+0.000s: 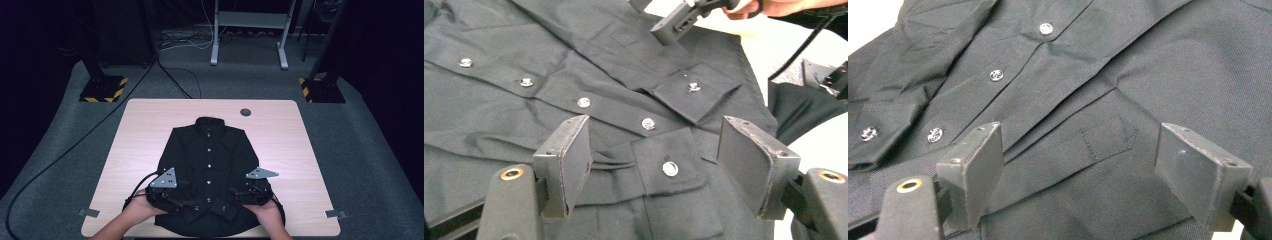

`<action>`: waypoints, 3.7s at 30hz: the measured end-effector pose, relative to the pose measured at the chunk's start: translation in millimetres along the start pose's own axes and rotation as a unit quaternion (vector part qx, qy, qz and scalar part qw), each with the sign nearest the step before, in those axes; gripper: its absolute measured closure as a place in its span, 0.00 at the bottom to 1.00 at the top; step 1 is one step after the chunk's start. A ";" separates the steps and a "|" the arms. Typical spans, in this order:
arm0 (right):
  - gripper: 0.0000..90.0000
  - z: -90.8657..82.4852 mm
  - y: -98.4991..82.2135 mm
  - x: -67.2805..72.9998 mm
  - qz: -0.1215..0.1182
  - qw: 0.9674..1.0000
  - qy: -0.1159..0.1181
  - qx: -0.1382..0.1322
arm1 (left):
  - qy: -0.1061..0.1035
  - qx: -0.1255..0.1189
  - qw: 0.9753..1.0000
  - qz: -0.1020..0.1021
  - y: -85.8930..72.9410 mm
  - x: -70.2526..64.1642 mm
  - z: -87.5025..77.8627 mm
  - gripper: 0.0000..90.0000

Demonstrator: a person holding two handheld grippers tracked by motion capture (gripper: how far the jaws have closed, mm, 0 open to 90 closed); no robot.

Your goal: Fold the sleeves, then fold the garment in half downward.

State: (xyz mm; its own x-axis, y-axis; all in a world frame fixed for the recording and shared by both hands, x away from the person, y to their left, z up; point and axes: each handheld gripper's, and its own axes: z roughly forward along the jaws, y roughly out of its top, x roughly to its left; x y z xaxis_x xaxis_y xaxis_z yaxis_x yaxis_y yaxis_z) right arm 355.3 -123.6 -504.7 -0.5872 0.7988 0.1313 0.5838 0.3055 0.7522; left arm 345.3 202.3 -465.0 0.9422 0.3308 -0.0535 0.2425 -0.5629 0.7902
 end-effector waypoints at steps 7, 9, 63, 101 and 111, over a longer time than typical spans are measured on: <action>0.21 0.7 0.2 0.9 -0.003 1.000 0.001 0.002 | 0.017 0.007 1.000 -0.017 -6.7 10.9 6.8 0.29; 0.21 0.7 0.2 0.9 -0.003 1.000 0.001 0.002 | 0.029 0.015 0.999 -0.029 -12.3 20.9 13.4 0.29; 0.18 32.6 -2.2 9.9 -0.056 0.997 -0.019 0.041 | 0.130 0.027 0.988 -0.083 -41.4 67.8 47.2 0.24; 0.21 14.5 -8.4 29.1 -0.066 0.992 -0.012 0.103 | 0.110 0.065 0.989 -0.076 -39.7 43.6 41.3 0.24; 0.23 17.1 28.8 10.1 -0.064 0.995 -0.007 0.072 | 0.136 0.055 0.983 -0.106 -19.1 76.6 34.4 0.25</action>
State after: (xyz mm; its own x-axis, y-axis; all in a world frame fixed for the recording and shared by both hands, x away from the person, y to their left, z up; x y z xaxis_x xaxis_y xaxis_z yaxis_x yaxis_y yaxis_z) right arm 375.8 -97.9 -492.8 -0.6545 0.7554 0.0303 0.5800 0.4761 0.6610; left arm 420.9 212.4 -505.1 0.7749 0.6313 -0.0319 0.4640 -0.5338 0.7070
